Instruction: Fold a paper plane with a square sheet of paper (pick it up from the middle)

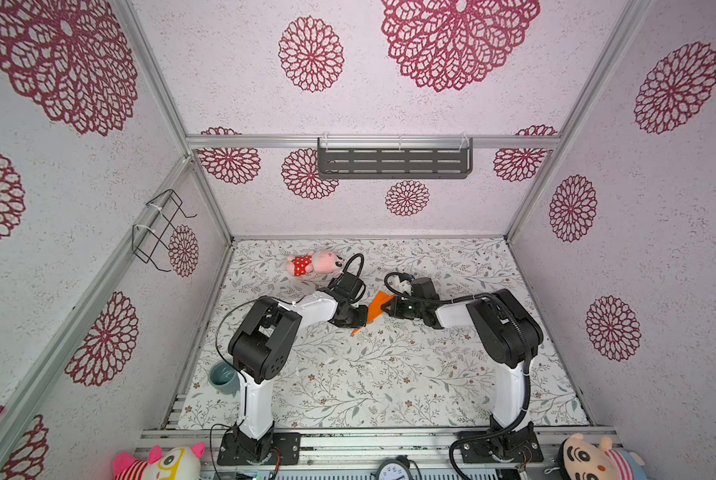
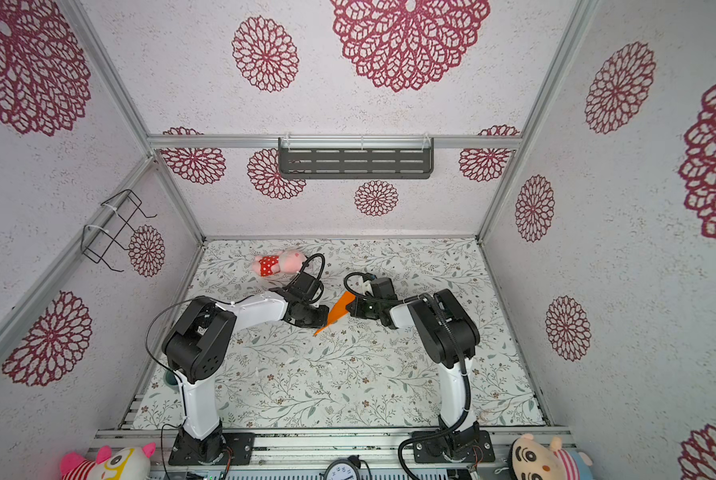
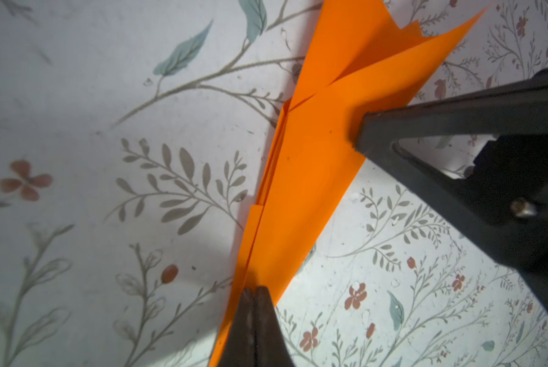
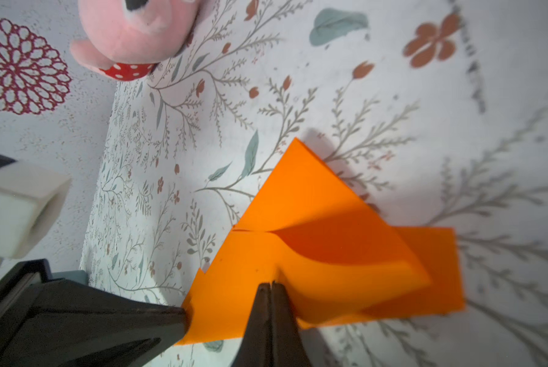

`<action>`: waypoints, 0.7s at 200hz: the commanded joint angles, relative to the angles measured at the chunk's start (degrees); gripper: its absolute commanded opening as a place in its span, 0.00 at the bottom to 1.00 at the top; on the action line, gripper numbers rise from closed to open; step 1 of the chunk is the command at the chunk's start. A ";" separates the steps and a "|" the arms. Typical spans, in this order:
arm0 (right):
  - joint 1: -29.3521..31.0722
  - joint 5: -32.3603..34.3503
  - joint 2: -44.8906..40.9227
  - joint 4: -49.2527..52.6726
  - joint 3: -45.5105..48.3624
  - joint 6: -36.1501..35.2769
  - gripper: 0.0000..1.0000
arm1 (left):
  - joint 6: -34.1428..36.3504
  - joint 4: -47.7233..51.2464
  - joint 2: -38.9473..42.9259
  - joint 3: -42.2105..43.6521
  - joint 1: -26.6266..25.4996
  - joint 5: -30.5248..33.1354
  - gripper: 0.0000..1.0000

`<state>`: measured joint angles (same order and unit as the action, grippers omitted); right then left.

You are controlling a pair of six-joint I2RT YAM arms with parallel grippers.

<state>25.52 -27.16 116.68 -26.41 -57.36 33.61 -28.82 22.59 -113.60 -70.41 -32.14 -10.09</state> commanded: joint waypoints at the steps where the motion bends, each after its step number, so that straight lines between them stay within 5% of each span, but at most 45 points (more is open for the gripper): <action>1: -2.15 3.36 1.92 0.33 2.58 0.14 0.00 | 0.69 6.19 -2.68 2.64 0.15 1.47 0.00; 86: -7.99 4.77 2.88 -0.32 3.08 1.55 0.00 | 0.90 6.33 -2.17 3.00 0.11 1.47 0.00; 140: -8.31 2.89 -5.17 -1.05 3.39 -0.89 0.01 | 0.91 6.41 -2.23 2.82 0.15 1.38 0.00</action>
<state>16.80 -25.67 116.40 -30.48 -55.33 34.46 -28.69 22.65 -113.54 -70.32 -32.14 -10.11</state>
